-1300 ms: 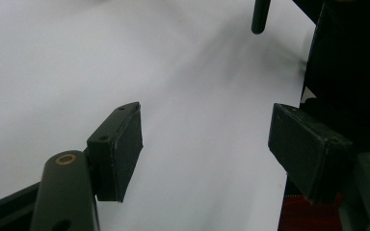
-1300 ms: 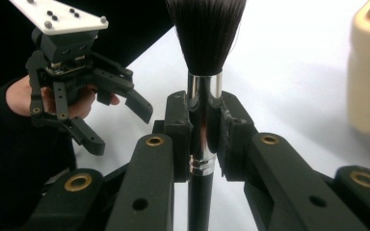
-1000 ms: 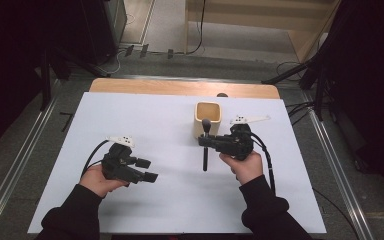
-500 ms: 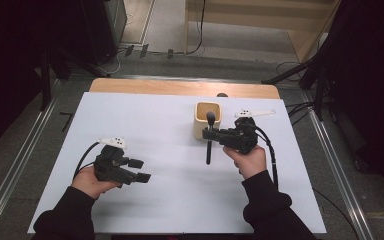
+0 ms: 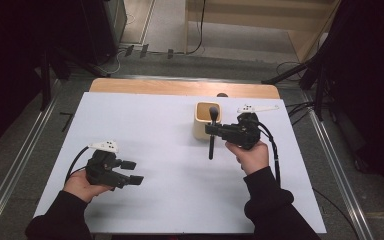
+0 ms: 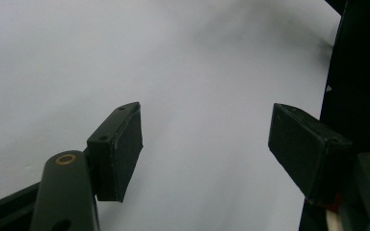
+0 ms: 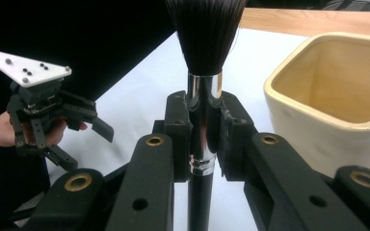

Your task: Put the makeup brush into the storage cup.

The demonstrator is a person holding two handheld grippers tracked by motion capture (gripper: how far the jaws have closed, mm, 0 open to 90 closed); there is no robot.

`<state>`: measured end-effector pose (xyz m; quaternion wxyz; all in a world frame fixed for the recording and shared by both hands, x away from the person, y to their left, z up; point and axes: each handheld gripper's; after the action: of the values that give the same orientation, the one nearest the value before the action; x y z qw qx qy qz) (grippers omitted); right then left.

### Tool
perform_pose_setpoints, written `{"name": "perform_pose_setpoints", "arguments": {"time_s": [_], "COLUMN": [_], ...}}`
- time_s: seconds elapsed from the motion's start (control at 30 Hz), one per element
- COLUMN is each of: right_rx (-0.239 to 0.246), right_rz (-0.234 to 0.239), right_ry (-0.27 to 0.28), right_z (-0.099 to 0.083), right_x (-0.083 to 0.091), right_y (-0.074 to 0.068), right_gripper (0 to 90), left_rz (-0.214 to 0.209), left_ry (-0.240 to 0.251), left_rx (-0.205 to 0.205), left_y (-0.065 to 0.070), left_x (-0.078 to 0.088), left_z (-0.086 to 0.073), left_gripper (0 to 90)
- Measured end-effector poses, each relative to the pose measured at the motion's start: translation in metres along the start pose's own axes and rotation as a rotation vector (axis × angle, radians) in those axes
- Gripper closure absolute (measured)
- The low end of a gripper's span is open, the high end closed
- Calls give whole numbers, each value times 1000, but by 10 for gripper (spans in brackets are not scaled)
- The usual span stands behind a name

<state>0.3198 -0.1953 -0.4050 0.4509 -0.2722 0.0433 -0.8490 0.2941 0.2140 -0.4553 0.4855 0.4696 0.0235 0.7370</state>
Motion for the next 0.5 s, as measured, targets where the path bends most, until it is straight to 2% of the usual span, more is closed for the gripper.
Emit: {"name": "perform_pose_setpoints", "arguments": {"time_s": [0.3,0.5], "right_rx": [-2,6], "right_rz": [-25,-43], "right_ry": [17,22], "right_z": [8,19], "right_x": [7,11], "right_y": [5,8], "right_gripper": [786,785], "left_rz": [-13,-13], "left_ry": [7,3], "left_rx": [8,16], "left_y": [-2,-2], "left_x": [1,1], "left_z": [1,1], "left_gripper": [285,284]}}
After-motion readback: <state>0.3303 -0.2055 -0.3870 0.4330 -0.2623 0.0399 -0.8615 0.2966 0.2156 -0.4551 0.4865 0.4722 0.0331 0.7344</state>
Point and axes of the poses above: each handheld gripper's, and its own axes: x roughly backward along the jaws, z roughly out of its top, y roughly to its right, and after that the axes turned 10 degrees about x, right-handed
